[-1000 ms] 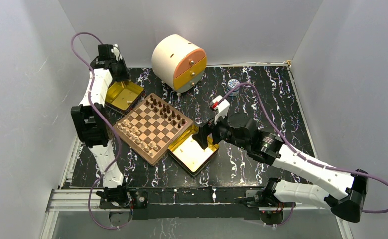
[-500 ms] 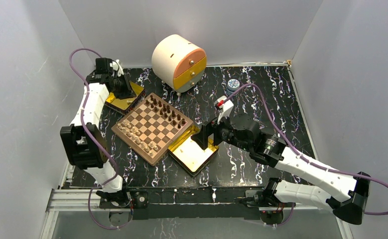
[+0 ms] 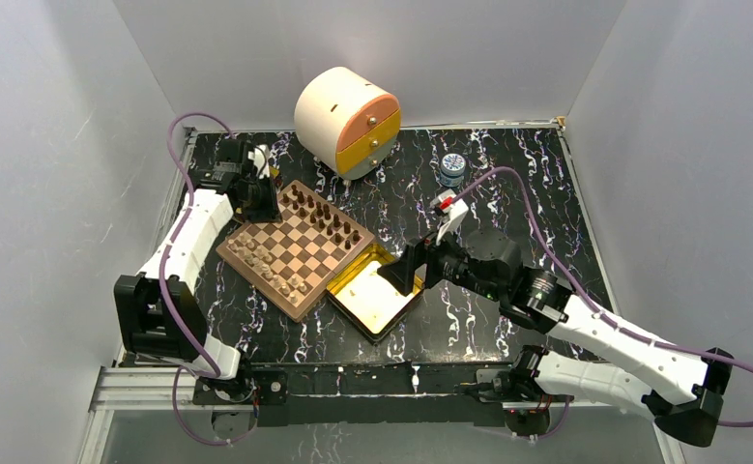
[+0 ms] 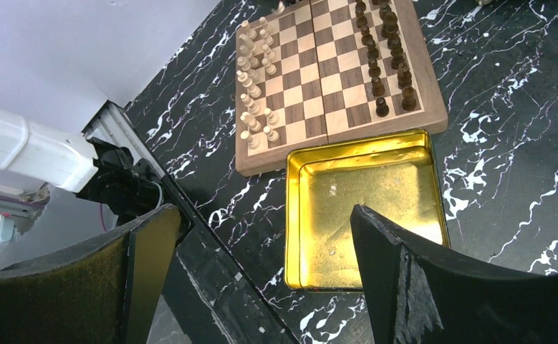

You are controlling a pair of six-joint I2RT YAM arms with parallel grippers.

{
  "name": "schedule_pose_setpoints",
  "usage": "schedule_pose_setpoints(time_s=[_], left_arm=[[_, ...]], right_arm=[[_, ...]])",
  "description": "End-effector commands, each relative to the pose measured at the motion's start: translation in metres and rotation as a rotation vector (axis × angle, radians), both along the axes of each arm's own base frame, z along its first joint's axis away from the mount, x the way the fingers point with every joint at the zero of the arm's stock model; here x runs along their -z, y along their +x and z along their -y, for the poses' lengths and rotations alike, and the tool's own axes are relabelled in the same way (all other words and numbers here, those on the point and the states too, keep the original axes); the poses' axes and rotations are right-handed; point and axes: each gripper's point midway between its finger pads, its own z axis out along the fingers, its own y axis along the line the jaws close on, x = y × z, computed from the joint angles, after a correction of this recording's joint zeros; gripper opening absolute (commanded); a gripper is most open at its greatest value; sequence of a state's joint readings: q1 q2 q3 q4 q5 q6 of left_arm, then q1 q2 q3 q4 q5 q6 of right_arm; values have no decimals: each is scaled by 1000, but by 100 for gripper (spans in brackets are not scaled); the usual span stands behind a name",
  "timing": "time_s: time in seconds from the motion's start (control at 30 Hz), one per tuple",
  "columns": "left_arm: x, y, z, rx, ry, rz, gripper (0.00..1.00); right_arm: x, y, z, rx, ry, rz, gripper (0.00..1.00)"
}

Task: Set up the chess pieces on the board
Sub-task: Place the chess piece on the chessboard.

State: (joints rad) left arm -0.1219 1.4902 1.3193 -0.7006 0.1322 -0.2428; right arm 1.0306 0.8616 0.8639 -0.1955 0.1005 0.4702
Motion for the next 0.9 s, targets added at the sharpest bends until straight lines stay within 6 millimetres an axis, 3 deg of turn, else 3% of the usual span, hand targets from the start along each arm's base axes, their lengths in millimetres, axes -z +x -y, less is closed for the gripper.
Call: schedule_pose_setpoints(time_s=[0.0,0.47,0.87], left_arm=[[13,-21,-9,-16,71,-43,7],[66,-39,-8,-9,122,-147,9],[90,-53,-11,-7,138,-227,11]], right_arm=[[-5,-5,6,5,37,-5,99],[-3,-6,12,16,27,4,99],[1,-3,12,26,24,7,99]])
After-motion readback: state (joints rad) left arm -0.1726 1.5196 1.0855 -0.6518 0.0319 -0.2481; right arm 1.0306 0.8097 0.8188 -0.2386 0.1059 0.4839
